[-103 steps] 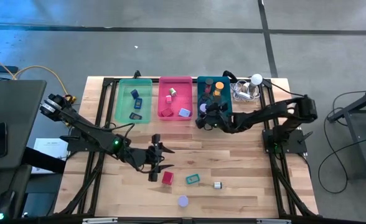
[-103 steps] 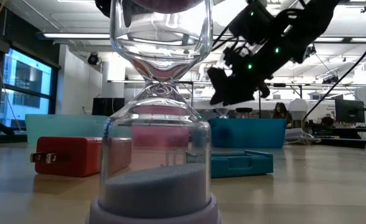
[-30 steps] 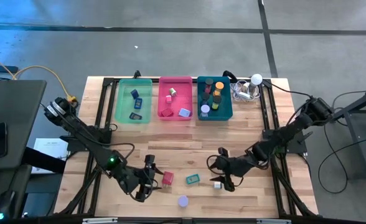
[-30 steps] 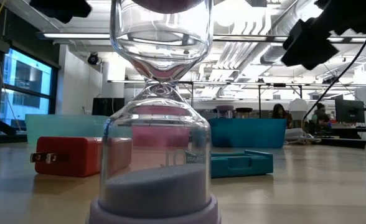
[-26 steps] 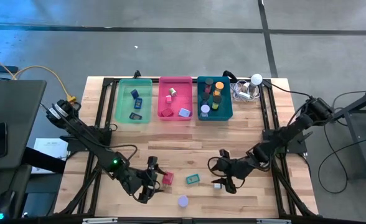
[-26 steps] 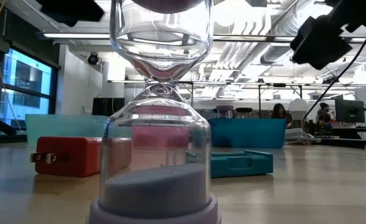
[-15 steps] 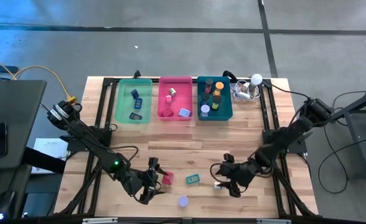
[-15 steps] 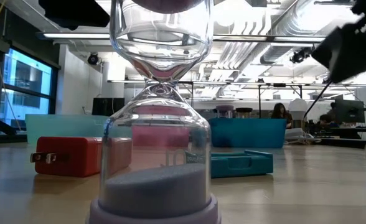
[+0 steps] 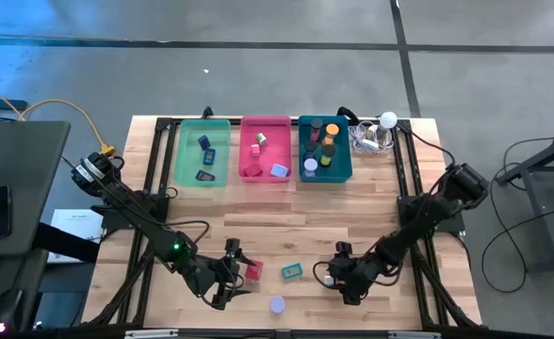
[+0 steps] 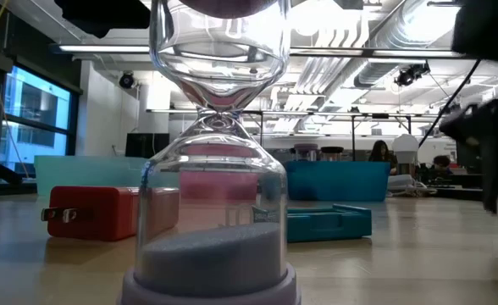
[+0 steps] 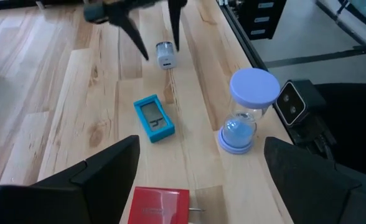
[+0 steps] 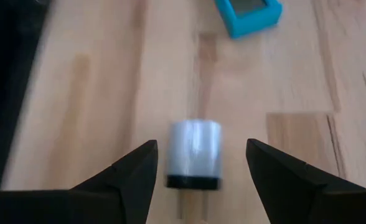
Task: Pick & Place Office items
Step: Put the white charger adapter into the red bin
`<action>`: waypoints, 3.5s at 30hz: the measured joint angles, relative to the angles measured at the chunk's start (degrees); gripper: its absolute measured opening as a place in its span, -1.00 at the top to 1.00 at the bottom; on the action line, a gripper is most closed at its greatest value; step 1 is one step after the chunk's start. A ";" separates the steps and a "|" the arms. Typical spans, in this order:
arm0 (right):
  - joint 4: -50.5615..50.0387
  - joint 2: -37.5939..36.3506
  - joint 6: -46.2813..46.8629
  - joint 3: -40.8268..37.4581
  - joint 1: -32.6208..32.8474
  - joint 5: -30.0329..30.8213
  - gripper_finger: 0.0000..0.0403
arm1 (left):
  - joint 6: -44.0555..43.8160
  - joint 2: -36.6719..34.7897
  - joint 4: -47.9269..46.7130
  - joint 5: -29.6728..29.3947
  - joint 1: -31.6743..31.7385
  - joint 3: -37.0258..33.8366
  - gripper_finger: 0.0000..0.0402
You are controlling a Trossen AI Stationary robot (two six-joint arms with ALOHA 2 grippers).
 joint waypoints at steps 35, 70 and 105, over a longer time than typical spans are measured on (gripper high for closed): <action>8.71 -8.80 -13.59 -0.04 -6.51 0.12 0.40 | 31.95 -1.78 4.70 -14.46 -0.05 0.09 -0.68; 25.18 -2.22 -13.11 12.32 -24.31 -21.02 0.40 | 60.09 -1.55 21.31 -5.99 7.95 0.09 -0.68; 19.11 0.69 -14.44 18.82 -25.83 -23.57 0.40 | 56.83 -1.53 18.47 -3.78 8.31 0.04 -0.58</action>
